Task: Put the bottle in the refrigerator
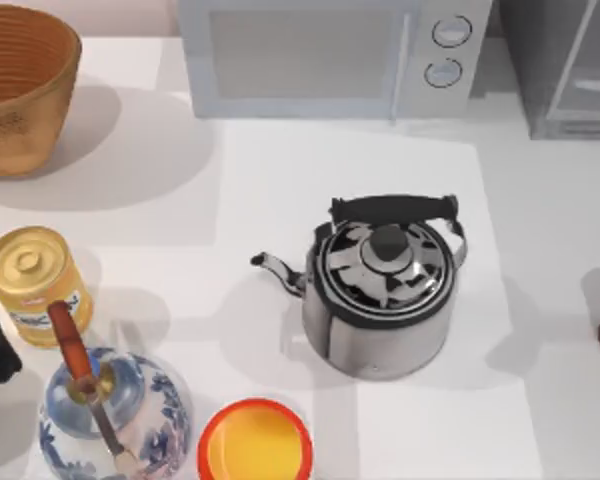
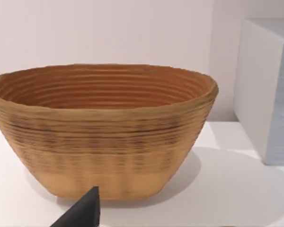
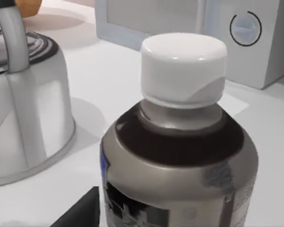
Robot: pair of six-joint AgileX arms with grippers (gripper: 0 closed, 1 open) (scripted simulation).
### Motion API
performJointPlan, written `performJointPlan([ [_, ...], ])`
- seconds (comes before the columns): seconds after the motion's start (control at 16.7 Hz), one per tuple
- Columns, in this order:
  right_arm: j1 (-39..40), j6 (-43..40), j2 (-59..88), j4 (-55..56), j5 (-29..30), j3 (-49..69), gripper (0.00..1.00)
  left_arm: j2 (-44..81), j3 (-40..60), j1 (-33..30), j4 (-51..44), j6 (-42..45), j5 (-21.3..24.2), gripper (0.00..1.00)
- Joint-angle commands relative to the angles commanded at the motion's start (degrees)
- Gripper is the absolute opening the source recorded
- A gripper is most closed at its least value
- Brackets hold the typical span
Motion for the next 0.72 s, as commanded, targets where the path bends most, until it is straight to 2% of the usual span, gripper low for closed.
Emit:
performJointPlan([
  [0.42, 8.2, 10.3, 9.2, 21.2, 7.8, -2.3, 1.0, 0.0, 0.0, 0.0, 0.0, 0.0, 0.0, 1.0],
  [0.72, 9.8, 11.4, 12.0, 26.1, 9.5, -3.4, 1.0, 0.0, 0.0, 0.0, 0.0, 0.0, 0.0, 1.0],
])
